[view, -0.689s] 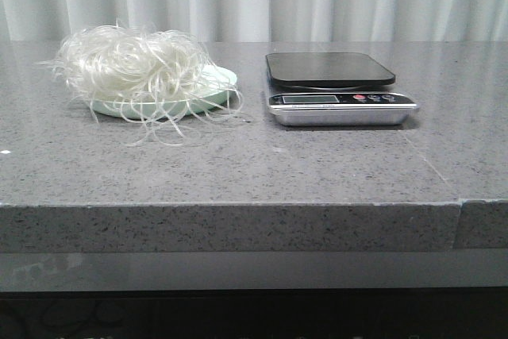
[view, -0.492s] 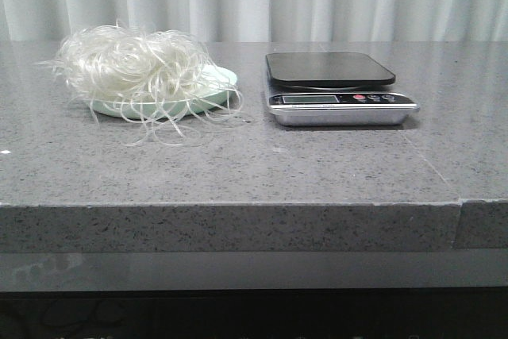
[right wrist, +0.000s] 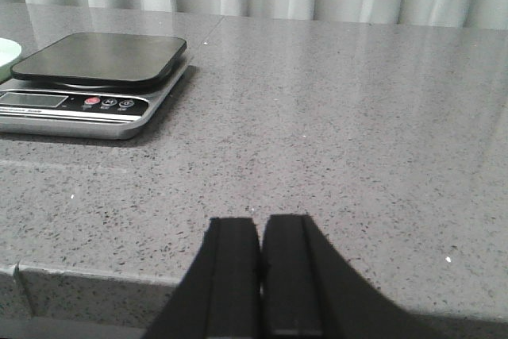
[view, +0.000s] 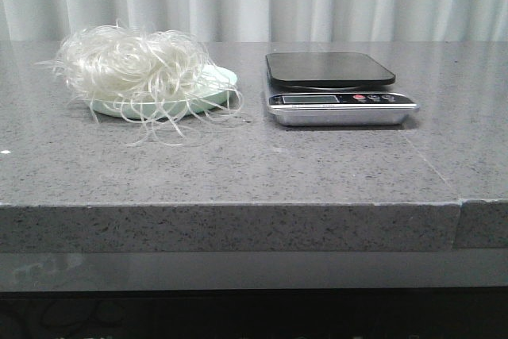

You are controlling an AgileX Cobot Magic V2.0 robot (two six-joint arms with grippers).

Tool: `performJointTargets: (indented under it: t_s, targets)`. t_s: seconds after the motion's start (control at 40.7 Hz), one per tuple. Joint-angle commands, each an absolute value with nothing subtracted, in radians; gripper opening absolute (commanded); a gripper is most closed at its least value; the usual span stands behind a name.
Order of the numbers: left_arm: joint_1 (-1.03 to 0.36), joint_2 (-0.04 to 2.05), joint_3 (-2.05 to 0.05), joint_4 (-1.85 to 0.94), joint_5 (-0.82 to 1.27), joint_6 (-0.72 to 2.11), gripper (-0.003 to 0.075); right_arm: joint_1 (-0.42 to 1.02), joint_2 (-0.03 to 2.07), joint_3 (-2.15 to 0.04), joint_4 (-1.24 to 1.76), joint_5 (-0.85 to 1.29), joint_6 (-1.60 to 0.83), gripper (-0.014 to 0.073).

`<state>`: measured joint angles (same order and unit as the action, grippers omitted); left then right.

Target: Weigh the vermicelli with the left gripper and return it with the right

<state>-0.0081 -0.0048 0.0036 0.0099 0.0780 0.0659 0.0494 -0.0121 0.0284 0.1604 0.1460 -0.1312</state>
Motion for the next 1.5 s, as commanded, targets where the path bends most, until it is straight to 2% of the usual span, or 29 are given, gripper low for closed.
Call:
performJointTargets:
  t_s: [0.0, 0.32, 0.467, 0.664, 0.861, 0.959, 1.107, 1.205, 1.328, 1.475]
  targets:
    - [-0.007, -0.022, 0.011, 0.008, -0.095, 0.062, 0.0139, 0.046, -0.026, 0.020, 0.164, 0.071, -0.134, 0.0157]
    - [-0.007, -0.022, -0.032, 0.000, -0.453, 0.062, 0.0138, 0.046, -0.026, 0.020, 0.164, 0.071, -0.134, 0.0157]
    - [-0.007, 0.026, -0.240, 0.000, -0.346, 0.062, 0.0138, 0.046, -0.026, 0.020, 0.164, 0.071, -0.134, 0.0157]
    - [-0.009, 0.302, -0.587, 0.013, -0.117, 0.062, 0.0139, 0.046, -0.026, 0.020, 0.164, 0.071, -0.134, 0.0157]
    - [-0.009, 0.564, -0.785, 0.000, -0.013, 0.062, 0.0144, 0.046, -0.026, 0.020, 0.164, 0.071, -0.134, 0.0157]
    - [-0.009, 0.658, -0.836, -0.023, -0.011, 0.060, 0.0209, 0.046, -0.026, 0.020, 0.164, 0.071, -0.134, 0.0157]
    - [-0.009, 0.771, -0.896, -0.120, 0.034, 0.060, 0.0402, 0.046, -0.026, 0.020, 0.164, 0.071, -0.134, 0.0157]
    - [-0.009, 0.829, -0.931, -0.276, 0.124, 0.060, 0.0503, 0.046, -0.026, 0.020, 0.164, 0.071, -0.134, 0.0157]
    - [-0.009, 0.909, -0.971, -0.437, 0.271, 0.060, 0.0569, 0.046, -0.026, 0.020, 0.164, 0.071, -0.134, 0.0157]
    - [-0.009, 1.037, -1.016, -0.569, 0.447, 0.060, 0.0582, 0.046, -0.026, 0.020, 0.164, 0.071, -0.134, 0.0157]
